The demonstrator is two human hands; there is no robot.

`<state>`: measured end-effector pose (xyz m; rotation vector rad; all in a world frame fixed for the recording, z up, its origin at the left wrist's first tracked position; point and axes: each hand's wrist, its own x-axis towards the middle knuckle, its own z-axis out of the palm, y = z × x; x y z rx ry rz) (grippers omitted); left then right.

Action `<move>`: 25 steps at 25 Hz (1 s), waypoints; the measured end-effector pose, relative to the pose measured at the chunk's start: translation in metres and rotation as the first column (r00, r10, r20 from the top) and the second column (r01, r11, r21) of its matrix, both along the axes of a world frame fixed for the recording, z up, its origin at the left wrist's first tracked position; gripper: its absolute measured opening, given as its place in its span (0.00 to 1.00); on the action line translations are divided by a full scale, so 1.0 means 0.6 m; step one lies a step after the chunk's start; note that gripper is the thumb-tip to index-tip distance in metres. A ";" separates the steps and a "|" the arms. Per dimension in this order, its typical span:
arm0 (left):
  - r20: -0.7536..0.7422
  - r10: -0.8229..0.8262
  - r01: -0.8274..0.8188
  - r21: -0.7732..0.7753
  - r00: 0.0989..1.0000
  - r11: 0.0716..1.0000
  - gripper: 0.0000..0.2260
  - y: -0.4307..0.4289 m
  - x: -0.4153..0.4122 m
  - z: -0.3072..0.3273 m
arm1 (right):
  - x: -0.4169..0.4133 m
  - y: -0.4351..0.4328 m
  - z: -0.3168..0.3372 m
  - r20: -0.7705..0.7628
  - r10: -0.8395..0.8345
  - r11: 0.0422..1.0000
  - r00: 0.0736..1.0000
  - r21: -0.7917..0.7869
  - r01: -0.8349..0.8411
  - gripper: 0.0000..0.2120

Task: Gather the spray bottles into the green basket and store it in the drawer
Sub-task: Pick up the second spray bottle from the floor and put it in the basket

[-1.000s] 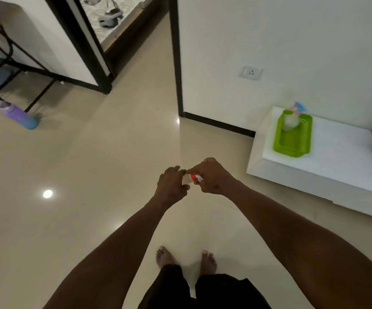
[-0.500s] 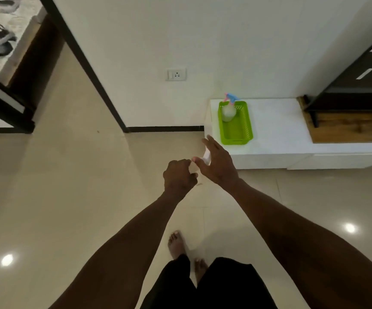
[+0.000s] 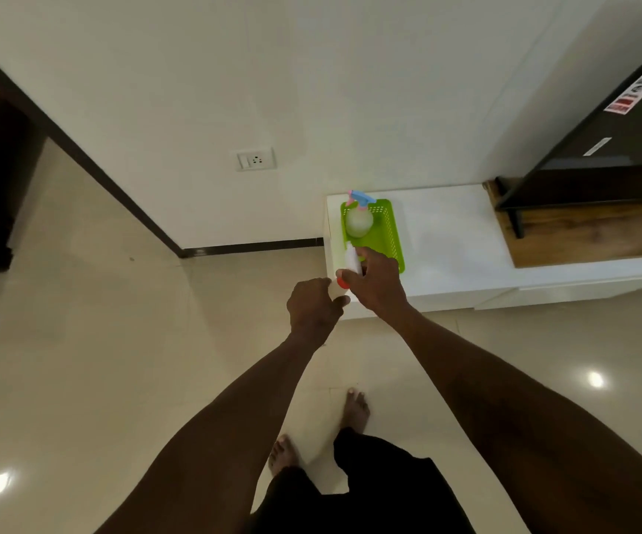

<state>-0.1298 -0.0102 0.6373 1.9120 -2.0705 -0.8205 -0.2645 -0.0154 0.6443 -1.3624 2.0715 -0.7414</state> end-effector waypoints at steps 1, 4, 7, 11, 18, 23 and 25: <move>-0.027 0.001 -0.001 0.006 1.000 1.000 0.20 -0.019 -0.023 -0.004 | -0.025 -0.019 -0.001 -0.007 0.018 1.000 1.000 -0.006 -0.018 0.18; -0.124 0.045 -0.038 0.057 0.991 0.998 0.22 -0.076 -0.085 -0.029 | -0.094 -0.069 -0.008 -0.035 0.057 0.998 0.998 -0.020 -0.058 0.12; -0.198 0.099 -0.070 0.147 0.975 0.987 0.22 -0.135 -0.134 -0.053 | -0.143 -0.114 -0.020 -0.033 0.082 0.996 0.996 -0.033 -0.084 0.09; -0.192 0.058 -0.016 0.213 0.980 0.977 0.22 -0.208 -0.176 -0.102 | -0.197 -0.176 -0.053 -0.007 0.098 0.995 0.995 -0.031 -0.099 0.11; -0.075 -0.153 0.170 0.346 0.985 0.923 0.29 -0.285 -0.195 -0.170 | -0.245 -0.266 -0.122 -0.037 0.123 0.991 0.992 0.053 -0.121 0.11; -0.087 -0.184 0.203 0.390 0.979 0.898 0.31 -0.327 -0.237 -0.205 | -0.273 -0.304 -0.169 -0.011 0.144 0.982 0.990 0.124 -0.141 0.12; -0.111 -0.165 0.196 0.418 0.980 0.887 0.32 -0.340 -0.259 -0.223 | -0.285 -0.318 -0.192 -0.034 0.171 0.977 0.985 0.132 -0.165 0.12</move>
